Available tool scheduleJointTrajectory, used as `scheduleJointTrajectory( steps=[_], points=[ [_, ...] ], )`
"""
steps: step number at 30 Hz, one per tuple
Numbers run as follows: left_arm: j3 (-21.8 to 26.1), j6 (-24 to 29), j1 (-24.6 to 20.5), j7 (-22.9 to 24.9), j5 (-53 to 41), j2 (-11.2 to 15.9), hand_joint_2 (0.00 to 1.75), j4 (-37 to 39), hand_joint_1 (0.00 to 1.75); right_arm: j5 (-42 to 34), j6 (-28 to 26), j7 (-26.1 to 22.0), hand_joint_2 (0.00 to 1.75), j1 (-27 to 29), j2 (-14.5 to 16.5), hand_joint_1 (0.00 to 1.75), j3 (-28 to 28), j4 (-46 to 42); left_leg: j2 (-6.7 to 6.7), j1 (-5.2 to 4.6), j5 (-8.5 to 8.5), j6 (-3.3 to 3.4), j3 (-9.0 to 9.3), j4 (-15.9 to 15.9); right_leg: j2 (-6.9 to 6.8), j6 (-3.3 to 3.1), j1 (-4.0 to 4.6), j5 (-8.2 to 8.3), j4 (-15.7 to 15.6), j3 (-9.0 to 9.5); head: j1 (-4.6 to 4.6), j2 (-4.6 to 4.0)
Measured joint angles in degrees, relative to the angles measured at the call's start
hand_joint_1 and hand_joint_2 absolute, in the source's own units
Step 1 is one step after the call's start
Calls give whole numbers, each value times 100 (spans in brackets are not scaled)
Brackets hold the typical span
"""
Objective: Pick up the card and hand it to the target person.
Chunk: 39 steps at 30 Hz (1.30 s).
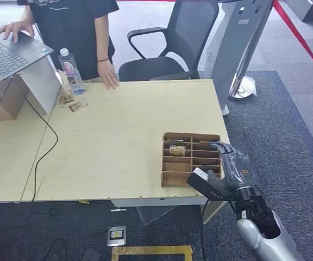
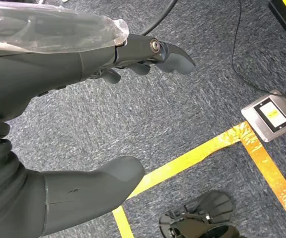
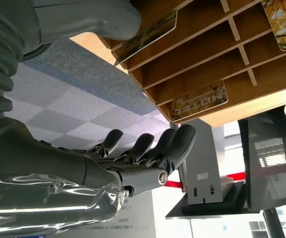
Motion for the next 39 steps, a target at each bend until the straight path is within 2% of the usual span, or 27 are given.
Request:
scheduleJointTrajectory(
  steps=[15,22,28,34,39],
  points=[
    [0,11,7,-14,20,-7,175,0,0,38,5,-13,175,-178,68,74,115,291,0,0,0,0,0,0,0,0,0,0,0,0,0,0],
    [0,11,9,-14,20,-8,175,1,0,60,5,-11,175,-201,75,69,168,382,0,0,0,0,0,0,0,0,0,0,0,0,0,0],
    [0,11,9,-16,20,-8,175,1,0,80,13,-11,175,-226,77,71,199,450,0,0,0,0,0,0,0,0,0,0,0,0,0,0],
    [0,13,12,-16,22,-8,175,1,0,95,24,-11,175,-240,78,80,222,494,0,0,0,0,0,0,0,0,0,0,0,0,0,0],
    [0,20,12,-16,24,-7,175,0,0,102,30,-10,175,-246,78,78,234,518,0,0,0,0,0,0,0,0,0,0,0,0,0,0]
  ],
)
